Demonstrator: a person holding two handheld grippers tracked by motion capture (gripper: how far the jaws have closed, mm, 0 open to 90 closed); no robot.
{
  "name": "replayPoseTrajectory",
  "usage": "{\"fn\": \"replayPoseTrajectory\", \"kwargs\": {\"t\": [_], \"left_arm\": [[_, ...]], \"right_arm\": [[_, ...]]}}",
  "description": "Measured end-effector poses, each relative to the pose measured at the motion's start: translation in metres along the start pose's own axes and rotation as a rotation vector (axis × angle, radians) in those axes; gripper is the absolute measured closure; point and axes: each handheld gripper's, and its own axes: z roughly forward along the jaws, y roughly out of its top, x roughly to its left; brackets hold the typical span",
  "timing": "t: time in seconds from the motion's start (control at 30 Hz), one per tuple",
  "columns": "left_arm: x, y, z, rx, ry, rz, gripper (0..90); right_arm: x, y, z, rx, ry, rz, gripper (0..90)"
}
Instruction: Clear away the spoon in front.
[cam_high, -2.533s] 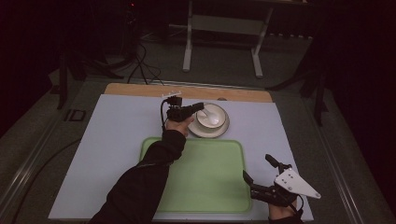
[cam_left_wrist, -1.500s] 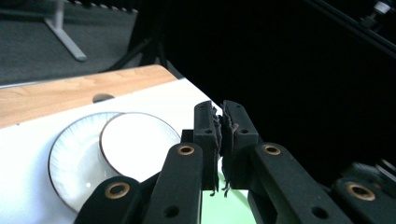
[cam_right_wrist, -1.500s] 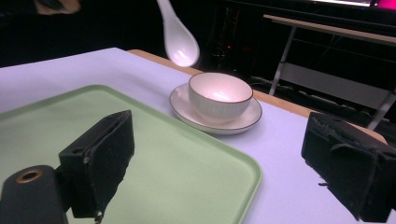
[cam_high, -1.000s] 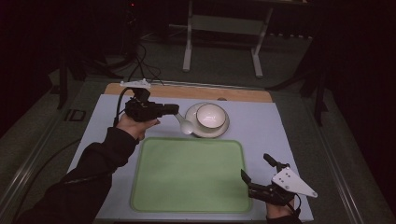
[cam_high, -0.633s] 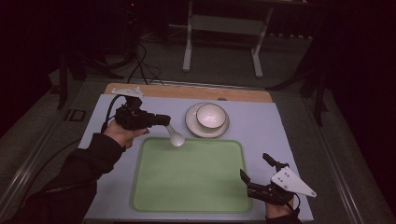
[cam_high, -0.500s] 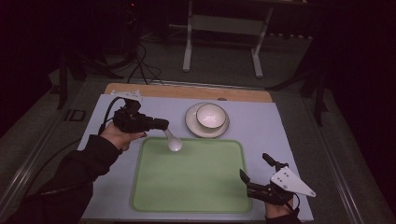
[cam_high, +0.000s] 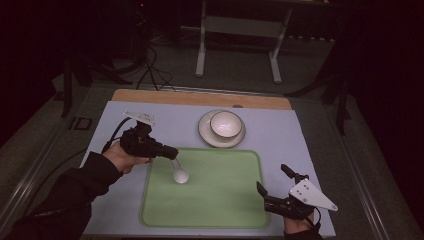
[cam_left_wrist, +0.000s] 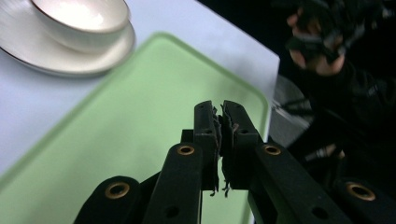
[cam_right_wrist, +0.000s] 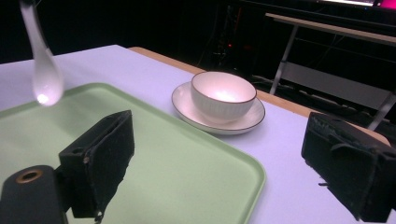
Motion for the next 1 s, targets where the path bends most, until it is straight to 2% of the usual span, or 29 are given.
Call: {"fn": "replayPoseTrajectory", "kwargs": {"t": [0.17, 0.2, 0.23, 0.47, 0.77, 0.8, 1.0], "left_arm": [[0.001, -0.007, 0.012, 0.083, -0.058, 0.025, 84.6], [0.001, -0.007, 0.012, 0.083, -0.058, 0.025, 84.6], [0.002, -0.009, 0.018, 0.107, -0.073, 0.024, 84.6], [0.009, -0.017, 0.038, 0.180, -0.123, 0.014, 84.5], [0.020, -0.024, 0.051, 0.190, -0.137, -0.026, 84.3], [0.022, -0.023, 0.053, 0.185, -0.141, -0.040, 84.3], [0.027, -0.022, 0.057, 0.170, -0.144, -0.022, 83.3]], "right_arm": [[0.001, 0.000, 0.001, 0.003, 0.002, 0.000, 9.5], [0.001, 0.000, 0.001, 0.003, 0.002, 0.000, 9.5], [0.001, 0.000, 0.001, 0.003, 0.003, -0.001, 9.5], [0.001, -0.001, 0.001, 0.006, 0.002, -0.005, 9.5], [0.000, -0.001, 0.001, 0.009, 0.004, -0.005, 9.5], [0.000, -0.001, 0.001, 0.009, 0.004, -0.005, 9.5], [0.000, -0.001, 0.001, 0.010, 0.006, -0.009, 9.5]]}}
